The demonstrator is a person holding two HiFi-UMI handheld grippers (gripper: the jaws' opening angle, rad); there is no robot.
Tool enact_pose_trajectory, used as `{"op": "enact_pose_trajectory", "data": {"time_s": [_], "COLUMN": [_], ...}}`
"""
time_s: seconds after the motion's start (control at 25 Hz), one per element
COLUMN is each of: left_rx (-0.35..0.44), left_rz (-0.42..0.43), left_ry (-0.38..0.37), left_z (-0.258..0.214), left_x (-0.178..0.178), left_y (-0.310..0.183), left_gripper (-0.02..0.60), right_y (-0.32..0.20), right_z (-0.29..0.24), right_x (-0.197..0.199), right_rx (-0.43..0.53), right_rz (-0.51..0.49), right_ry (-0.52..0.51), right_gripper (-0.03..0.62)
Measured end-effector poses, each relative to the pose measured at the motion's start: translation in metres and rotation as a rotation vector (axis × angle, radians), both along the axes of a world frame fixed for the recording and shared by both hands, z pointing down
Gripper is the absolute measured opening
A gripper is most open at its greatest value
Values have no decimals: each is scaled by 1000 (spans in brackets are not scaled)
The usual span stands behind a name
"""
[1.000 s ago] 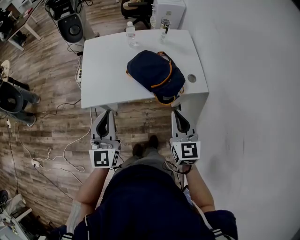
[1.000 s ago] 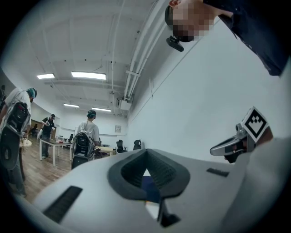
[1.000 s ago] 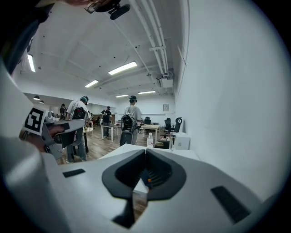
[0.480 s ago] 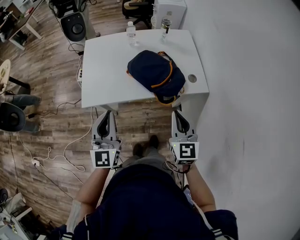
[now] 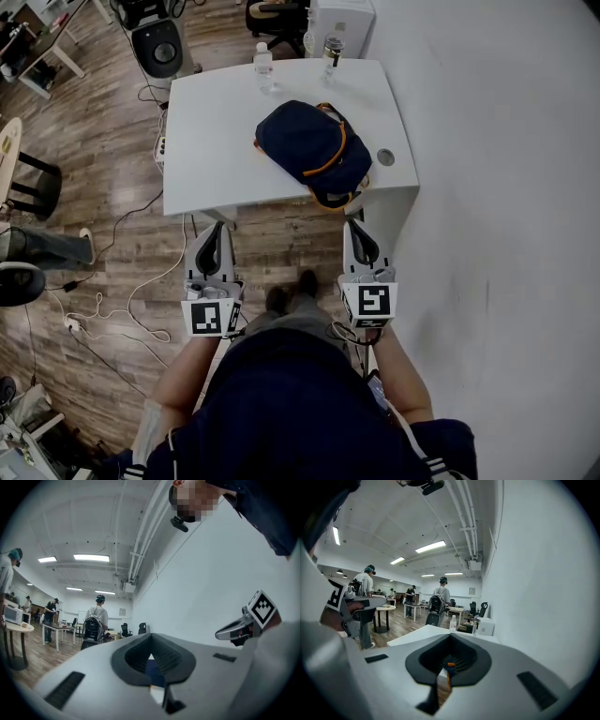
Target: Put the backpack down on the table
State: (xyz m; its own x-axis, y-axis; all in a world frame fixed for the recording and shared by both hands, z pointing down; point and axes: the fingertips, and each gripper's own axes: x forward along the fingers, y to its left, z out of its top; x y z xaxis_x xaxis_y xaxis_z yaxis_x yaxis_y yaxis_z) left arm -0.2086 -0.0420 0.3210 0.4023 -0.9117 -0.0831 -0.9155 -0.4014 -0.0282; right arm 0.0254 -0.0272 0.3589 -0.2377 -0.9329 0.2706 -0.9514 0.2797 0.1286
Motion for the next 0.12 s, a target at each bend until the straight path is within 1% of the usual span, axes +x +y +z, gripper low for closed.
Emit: {"op": "enact_pose_trajectory", "data": {"time_s": [0.12], "left_rx": [1], "left_rz": [0], "left_ry": [-2], "left_z": [-1], "left_x": [0], "left_y": [0], "left_gripper": [3], "right_y": [-1], "right_z": [1], "right_x": [0], "right_rx": [-5], "right_rz": [-2], "right_ry": [10], "right_gripper": [-5]}}
